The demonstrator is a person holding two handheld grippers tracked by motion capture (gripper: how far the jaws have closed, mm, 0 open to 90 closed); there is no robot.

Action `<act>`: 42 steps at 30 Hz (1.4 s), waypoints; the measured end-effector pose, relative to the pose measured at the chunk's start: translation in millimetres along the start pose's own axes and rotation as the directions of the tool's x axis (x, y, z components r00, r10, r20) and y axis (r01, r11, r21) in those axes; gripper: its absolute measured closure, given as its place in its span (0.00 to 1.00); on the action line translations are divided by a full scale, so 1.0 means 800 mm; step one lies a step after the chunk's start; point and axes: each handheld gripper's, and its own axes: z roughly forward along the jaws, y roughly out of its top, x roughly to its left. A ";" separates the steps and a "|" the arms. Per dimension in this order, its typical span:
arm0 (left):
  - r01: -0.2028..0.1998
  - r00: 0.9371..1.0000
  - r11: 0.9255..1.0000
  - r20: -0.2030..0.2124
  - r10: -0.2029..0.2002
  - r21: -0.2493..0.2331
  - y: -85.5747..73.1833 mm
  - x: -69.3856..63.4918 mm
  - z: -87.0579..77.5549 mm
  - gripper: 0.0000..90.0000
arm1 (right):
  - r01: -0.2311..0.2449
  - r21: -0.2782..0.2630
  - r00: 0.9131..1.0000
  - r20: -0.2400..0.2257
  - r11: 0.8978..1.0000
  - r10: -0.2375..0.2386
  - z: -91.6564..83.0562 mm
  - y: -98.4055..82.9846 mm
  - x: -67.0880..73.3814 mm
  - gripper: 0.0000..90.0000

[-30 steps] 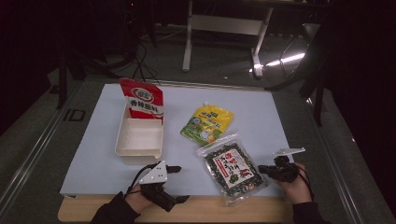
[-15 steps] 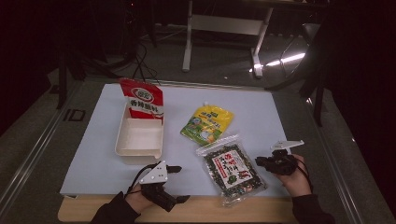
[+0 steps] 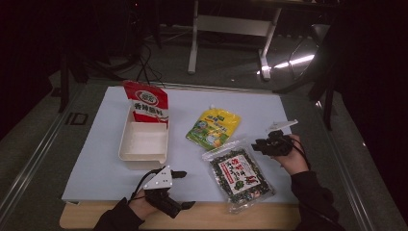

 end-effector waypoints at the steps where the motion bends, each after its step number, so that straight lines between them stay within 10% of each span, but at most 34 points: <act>1: 0.000 1.000 1.000 0.000 0.000 0.000 0.000 0.000 0.000 0.03 | 0.001 0.002 1.000 0.003 1.000 -0.001 0.003 0.003 -0.001 0.74; 26: 0.007 1.000 1.000 0.003 -0.007 0.008 -0.004 0.000 -0.002 0.03 | -0.005 0.094 0.998 -0.055 0.996 0.011 0.064 0.031 -0.037 0.49; 42: 0.008 1.000 1.000 0.009 -0.008 0.016 -0.005 0.001 -0.002 0.03 | 0.061 0.160 0.985 -0.169 0.985 -0.034 0.089 0.044 -0.039 0.63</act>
